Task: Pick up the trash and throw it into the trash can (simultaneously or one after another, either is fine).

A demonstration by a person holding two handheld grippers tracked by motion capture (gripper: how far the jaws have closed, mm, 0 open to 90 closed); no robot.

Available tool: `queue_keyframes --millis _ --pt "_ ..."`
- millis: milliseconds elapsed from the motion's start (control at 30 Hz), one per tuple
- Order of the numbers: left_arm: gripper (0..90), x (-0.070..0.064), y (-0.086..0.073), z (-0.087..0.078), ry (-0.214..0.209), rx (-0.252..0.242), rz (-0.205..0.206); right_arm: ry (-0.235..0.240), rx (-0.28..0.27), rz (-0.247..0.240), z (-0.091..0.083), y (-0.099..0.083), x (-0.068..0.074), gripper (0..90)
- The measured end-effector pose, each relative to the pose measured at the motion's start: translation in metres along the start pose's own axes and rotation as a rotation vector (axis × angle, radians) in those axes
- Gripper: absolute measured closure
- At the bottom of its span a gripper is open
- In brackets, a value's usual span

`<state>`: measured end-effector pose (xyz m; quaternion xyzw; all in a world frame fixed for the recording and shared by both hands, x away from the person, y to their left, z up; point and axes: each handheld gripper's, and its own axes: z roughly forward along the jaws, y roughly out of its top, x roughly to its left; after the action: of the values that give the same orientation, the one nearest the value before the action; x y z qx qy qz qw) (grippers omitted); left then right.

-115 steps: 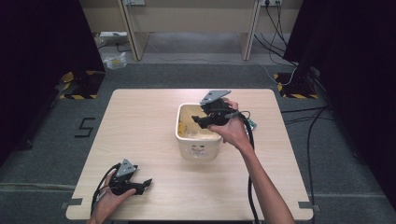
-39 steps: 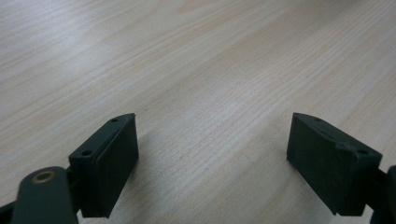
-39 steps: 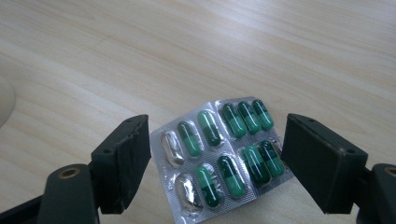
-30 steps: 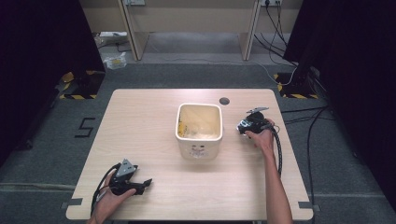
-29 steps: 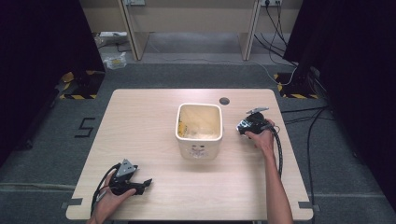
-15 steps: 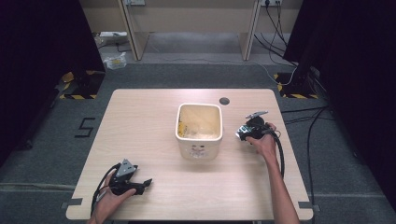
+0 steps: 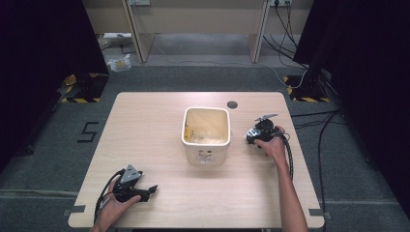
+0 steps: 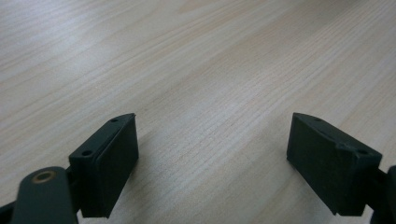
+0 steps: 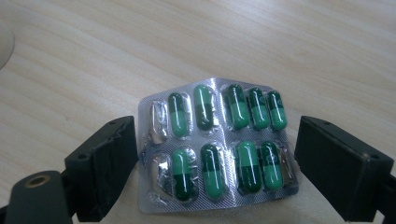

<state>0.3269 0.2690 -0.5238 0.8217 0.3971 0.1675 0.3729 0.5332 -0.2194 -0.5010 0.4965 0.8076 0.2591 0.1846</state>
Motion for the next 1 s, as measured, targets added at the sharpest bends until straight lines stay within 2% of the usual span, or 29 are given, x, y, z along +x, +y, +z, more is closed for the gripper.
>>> queue_keyframes --millis 167,400,633,833,1000 --pt "15.6 0.000 0.000 0.000 0.001 0.000 0.001 0.033 0.001 0.011 0.001 -0.001 -0.005 14.1" --pt "15.6 0.000 0.000 0.000 0.000 0.000 0.000 0.045 -0.009 -0.006 -0.003 -0.001 -0.004 28.5" --pt "15.6 0.000 0.000 0.000 0.000 0.002 0.002 0.046 -0.029 -0.008 -0.004 -0.003 -0.002 34.2" --pt "15.6 0.000 0.000 0.000 0.000 0.002 0.002 0.015 -0.047 -0.040 -0.007 -0.005 0.000 39.2" --pt "15.6 0.000 0.000 0.000 0.000 0.002 0.002 0.027 -0.088 -0.041 -0.015 -0.002 0.002 39.8"
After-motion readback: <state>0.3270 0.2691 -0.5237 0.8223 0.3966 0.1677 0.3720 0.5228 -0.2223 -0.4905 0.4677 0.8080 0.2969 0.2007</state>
